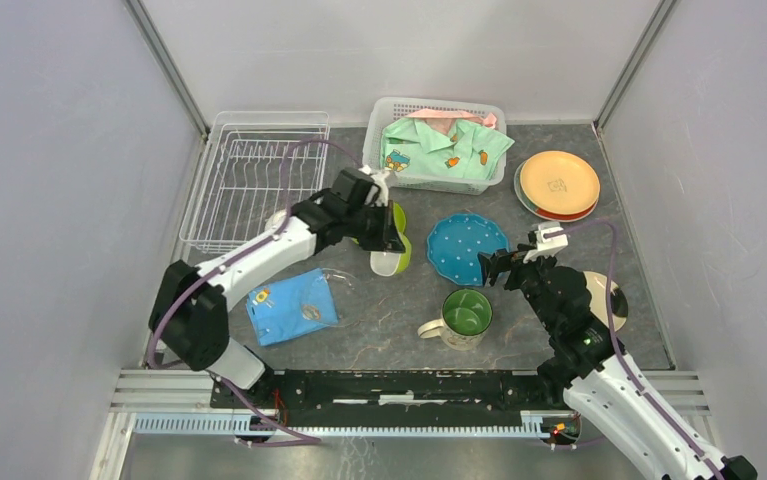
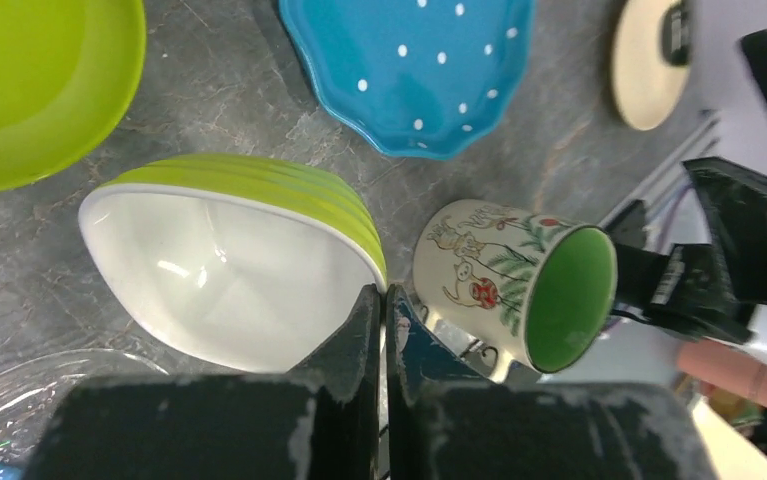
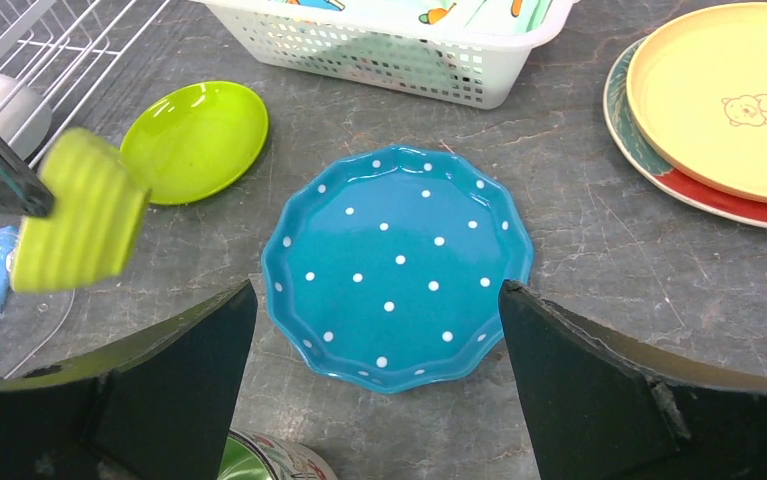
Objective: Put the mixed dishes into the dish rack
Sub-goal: Place the bowl at the center of the board.
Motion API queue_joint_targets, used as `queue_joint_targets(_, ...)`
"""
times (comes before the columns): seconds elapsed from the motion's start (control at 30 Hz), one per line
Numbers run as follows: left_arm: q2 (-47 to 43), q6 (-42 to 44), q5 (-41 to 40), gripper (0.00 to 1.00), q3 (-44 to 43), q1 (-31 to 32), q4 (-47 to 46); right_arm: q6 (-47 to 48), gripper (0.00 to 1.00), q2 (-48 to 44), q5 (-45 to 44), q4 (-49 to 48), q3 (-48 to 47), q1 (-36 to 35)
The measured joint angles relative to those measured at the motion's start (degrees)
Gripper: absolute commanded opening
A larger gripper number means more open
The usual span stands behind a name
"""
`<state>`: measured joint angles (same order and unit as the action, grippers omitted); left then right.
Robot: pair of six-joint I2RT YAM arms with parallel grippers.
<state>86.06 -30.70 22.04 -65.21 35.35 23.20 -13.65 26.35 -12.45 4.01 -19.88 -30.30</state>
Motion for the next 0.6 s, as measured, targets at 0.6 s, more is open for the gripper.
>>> queue_joint_targets(0.6, 14.4, 3.4, -21.0, 0.02, -12.7, 13.0, 14.1, 1.0, 0.98, -1.4, -2.0, 1.3, 0.0, 0.0)
